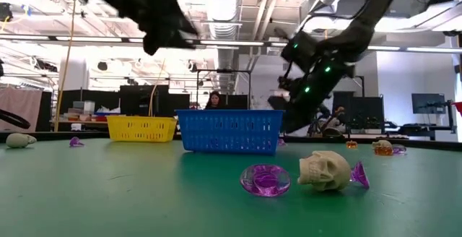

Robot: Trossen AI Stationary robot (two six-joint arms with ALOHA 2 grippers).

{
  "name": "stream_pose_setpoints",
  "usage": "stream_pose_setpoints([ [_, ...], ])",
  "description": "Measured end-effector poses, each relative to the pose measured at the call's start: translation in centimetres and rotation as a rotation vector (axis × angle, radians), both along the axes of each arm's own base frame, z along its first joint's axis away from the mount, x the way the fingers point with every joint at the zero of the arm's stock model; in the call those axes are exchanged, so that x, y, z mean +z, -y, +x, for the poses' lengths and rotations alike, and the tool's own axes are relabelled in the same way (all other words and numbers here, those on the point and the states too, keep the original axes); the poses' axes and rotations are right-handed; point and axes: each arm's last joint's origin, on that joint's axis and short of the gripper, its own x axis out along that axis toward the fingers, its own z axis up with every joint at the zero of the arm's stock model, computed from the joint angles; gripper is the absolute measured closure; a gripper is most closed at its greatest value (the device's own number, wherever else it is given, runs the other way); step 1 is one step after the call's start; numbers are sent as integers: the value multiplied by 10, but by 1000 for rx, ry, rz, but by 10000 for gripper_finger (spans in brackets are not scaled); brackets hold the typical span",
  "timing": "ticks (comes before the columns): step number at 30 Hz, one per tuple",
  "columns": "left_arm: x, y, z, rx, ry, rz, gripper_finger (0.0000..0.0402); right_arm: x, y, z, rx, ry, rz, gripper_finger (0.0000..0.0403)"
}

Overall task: Sort Halloween decoration
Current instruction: Put the witch hat toy into the blue bin

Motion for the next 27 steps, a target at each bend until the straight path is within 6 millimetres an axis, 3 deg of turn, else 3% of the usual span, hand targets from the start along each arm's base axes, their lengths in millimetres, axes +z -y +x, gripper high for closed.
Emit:
stream_pose_setpoints([
  [3,-18,24,-20,-36,233,11,207,-5,8,10,-47,11,21,195],
  [6,-34,36,-36,-8,315,23,207,-10,10,15,-81,6,32,195],
  [11,-49,40,-44,34,255,58,207,-18,11,17,-116,-13,65,195],
  [20,-49,34,-43,52,241,92,207,-22,-9,22,-139,-47,46,197],
  [27,-50,34,-43,51,241,88,207,-26,-13,24,-157,-67,-2,236],
])
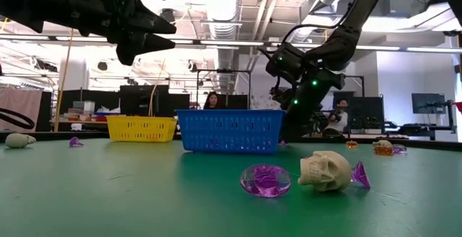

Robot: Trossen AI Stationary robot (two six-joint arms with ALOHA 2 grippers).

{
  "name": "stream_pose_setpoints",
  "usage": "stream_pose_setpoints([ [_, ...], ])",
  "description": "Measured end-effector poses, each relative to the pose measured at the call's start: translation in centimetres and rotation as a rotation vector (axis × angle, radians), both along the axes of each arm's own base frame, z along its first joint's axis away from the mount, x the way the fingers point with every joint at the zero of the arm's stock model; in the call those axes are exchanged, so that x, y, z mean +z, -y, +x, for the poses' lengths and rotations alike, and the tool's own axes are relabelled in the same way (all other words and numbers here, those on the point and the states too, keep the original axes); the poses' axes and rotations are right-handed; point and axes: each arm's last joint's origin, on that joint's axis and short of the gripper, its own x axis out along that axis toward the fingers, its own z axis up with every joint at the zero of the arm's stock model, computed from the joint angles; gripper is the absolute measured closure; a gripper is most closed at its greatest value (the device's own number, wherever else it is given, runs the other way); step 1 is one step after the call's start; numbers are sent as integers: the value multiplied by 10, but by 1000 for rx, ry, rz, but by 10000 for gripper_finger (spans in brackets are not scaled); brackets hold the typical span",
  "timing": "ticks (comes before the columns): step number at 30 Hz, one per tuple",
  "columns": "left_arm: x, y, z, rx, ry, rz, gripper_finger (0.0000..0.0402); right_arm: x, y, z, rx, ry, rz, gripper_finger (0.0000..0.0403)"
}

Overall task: Sort Halloween decoration
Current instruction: Put the witch hat toy into the blue bin

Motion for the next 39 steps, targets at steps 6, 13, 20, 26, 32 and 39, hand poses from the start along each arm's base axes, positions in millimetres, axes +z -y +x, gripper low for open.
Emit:
stream_pose_setpoints([
  [6,0,0,0,-1,0,-1,207,0,2,1,13,4,-6,285],
  [13,0,0,0,0,0,-1,207,11,-4,0,69,15,12,301],
  [20,0,0,0,0,-6,8,207,56,-33,3,228,163,37,288],
  [26,-1,0,0,0,-14,19,207,83,-86,10,442,279,56,290],
  [32,-1,0,0,0,-14,19,207,87,-147,19,634,367,60,290],
  [39,-1,0,0,0,-9,3,207,79,-170,22,676,371,76,279],
])
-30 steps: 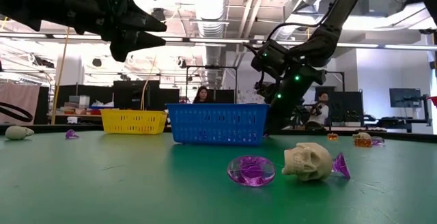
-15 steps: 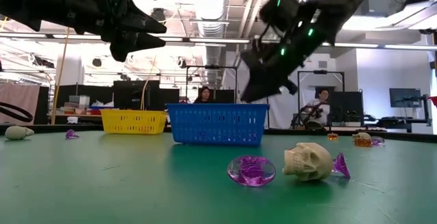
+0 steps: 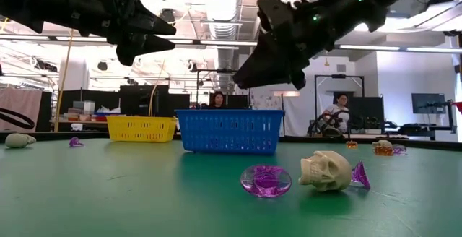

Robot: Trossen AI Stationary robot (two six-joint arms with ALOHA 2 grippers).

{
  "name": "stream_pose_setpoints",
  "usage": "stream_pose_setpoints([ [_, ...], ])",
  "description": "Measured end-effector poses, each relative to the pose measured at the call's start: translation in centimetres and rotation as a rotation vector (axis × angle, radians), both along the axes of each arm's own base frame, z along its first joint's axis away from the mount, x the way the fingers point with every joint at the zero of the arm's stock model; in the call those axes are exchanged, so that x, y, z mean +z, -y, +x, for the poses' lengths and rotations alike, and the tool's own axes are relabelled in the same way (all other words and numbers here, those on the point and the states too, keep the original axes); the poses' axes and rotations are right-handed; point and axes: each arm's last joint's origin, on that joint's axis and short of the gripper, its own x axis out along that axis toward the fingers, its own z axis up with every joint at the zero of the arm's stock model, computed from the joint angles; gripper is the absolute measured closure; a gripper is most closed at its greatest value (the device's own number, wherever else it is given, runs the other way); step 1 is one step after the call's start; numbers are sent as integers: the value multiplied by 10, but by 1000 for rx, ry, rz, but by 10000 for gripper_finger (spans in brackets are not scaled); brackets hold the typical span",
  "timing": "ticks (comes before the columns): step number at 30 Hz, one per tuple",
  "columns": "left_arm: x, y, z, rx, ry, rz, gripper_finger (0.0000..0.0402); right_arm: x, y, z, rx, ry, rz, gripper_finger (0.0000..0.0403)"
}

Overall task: Sort Halloween decoration
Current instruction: Put the witch hat toy into the blue bin, then put the skull toy into the red bin

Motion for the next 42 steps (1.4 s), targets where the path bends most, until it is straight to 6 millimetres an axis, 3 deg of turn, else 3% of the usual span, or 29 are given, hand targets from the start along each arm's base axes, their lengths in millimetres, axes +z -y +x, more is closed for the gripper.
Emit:
stream_pose_setpoints([
  [11,0,1,0,-35,3,-15,207,-3,11,-1,-1,-44,25,193],
  [16,-2,2,0,-81,-22,-5,207,8,5,-8,71,-49,50,188],
  [21,-12,3,0,-101,-117,-34,207,30,-14,-29,158,-69,3,195],
  [24,-13,3,1,-85,-213,-116,207,42,-28,-45,171,-80,-52,199],
  [30,-10,11,-1,-33,-590,-225,207,51,-53,-70,80,-95,-221,202],
  [35,-19,24,-17,47,-775,-379,207,49,-64,-76,87,-105,-261,202],
  [39,-30,28,-38,231,-931,-584,207,49,-66,-77,92,-111,-266,202],
  [42,-33,28,-47,336,-978,-646,207,48,-63,-76,85,-118,-269,202],
])
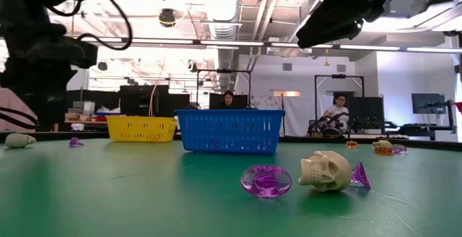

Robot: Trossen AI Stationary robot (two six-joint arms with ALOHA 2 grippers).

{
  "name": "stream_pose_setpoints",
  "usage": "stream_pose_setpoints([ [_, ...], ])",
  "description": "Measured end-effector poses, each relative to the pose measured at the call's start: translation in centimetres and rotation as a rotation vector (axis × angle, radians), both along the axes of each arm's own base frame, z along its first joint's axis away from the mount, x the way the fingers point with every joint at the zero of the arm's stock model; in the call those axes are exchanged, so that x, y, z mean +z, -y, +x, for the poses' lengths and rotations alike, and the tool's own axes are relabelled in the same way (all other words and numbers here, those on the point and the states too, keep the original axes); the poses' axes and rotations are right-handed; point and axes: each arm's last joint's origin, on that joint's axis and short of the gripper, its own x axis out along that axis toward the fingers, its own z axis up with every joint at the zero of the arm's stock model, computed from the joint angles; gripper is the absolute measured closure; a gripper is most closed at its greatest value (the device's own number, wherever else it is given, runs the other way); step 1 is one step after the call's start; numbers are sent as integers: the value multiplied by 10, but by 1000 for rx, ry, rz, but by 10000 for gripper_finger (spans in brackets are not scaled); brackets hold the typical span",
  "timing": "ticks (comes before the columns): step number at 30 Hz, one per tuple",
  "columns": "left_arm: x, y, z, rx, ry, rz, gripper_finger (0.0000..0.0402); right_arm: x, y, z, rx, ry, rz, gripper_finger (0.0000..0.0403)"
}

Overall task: Sort Halloween decoration
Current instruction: Put the skull toy into the red bin

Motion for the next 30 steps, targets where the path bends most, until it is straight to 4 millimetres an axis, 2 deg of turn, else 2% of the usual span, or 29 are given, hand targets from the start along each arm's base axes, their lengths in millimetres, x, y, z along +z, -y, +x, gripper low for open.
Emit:
stream_pose_setpoints([
  [9,-6,6,-1,29,-64,-50,207,-2,4,1,-4,-22,0,202],
  [12,-7,13,4,-40,-35,-84,207,-2,4,0,-1,-27,0,202],
  [14,-4,21,13,-129,61,-119,207,-2,4,0,-1,-27,-1,202],
  [19,16,43,36,-353,411,-142,207,-2,5,1,-5,-27,-1,202],
  [24,36,73,45,-576,691,-172,207,-2,7,2,-13,-28,1,202],
  [27,46,97,53,-649,749,-186,207,-2,7,2,-13,-27,1,202],
  [30,63,128,70,-762,726,-160,207,-1,7,2,-13,-18,7,202],
])
